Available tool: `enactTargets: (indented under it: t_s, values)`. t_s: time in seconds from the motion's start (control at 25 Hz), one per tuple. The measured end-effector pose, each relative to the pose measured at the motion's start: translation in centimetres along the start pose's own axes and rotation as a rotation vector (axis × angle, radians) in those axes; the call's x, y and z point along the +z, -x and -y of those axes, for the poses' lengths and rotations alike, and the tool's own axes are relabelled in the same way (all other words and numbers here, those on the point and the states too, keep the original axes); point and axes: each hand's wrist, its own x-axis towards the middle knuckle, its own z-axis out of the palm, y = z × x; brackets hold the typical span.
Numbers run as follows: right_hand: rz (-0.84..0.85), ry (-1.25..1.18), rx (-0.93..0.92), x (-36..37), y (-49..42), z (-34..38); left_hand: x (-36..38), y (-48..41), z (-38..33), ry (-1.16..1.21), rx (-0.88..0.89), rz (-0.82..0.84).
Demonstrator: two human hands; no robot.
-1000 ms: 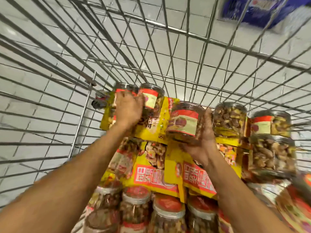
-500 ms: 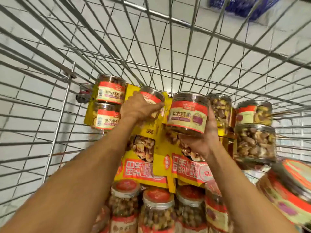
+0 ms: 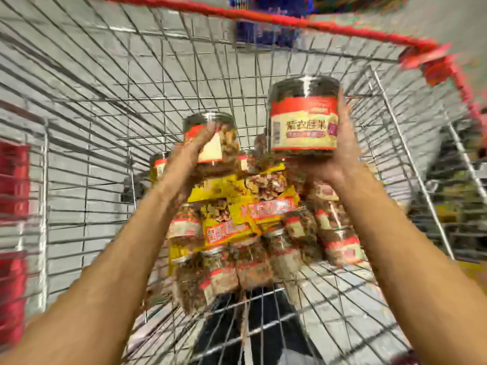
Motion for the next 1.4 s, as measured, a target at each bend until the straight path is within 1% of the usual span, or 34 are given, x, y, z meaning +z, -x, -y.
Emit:
enactTargets:
  t_s: [0.12, 0.2, 0.32, 0.4, 0.48, 0.56, 0.64, 0.8, 0.92, 1.0, 1.08, 1.2, 1.28, 1.4]
  values:
    - [-0.004, -0.103, -0.135, 0.4, 9.2, 2.1, 4.7, 6.3, -4.0, 0.028, 0.051, 0.217]
    - [-0.07, -0.149, -0.195, -0.3, 16.0, 1.8, 8.0, 10.9, -4.9, -0.003, 0.069, 0.33]
    - [-0.179, -0.266, -0.384, -2.3, 25.1, 0.7, 13.3, 16.4, -3.8, -0.037, 0.062, 0.491]
    - [-0.267, -0.328, -0.524, -4.2, 30.3, -0.1, 16.7, 19.2, -1.8, -0.063, 0.028, 0.604]
    - [-0.38, -0.383, -0.638, -7.0, 36.1, -0.8, 21.3, 22.2, 0.9, -0.129, 0.006, 0.754]
    - [-0.451, -0.485, -0.741, -10.0, 41.9, -1.9, 26.3, 25.3, 3.9, -0.178, -0.021, 0.89]
    - [-0.548, -0.564, -0.832, -13.3, 47.8, -3.2, 31.6, 28.8, 7.1, -0.194, -0.067, 0.982]
    - [-0.799, -0.562, -0.863, -19.5, 57.7, -5.5, 40.0, 35.0, 14.3, -0.214, -0.136, 1.105]
    - [-0.924, -0.58, -0.863, -23.6, 64.0, -7.1, 45.1, 39.4, 19.2, -0.292, -0.175, 1.166]
    - [-0.947, -0.593, -0.864, -25.9, 66.6, -7.3, 47.5, 41.4, 21.5, -0.348, -0.178, 1.193]
    - [-0.955, -0.579, -0.877, -27.9, 68.2, -6.7, 49.9, 42.7, 23.1, -0.396, -0.145, 1.172]
    - [-0.982, -0.576, -0.933, -31.2, 69.3, -4.4, 54.5, 43.0, 25.3, -0.437, -0.031, 1.099]
    - [-1.027, -0.596, -0.963, -33.7, 69.6, -2.7, 57.8, 42.0, 26.8, -0.471, 0.071, 1.034]
    - [-1.115, -0.597, -0.961, -37.9, 69.5, -0.8, 62.2, 39.9, 29.7, -0.524, 0.229, 0.959]
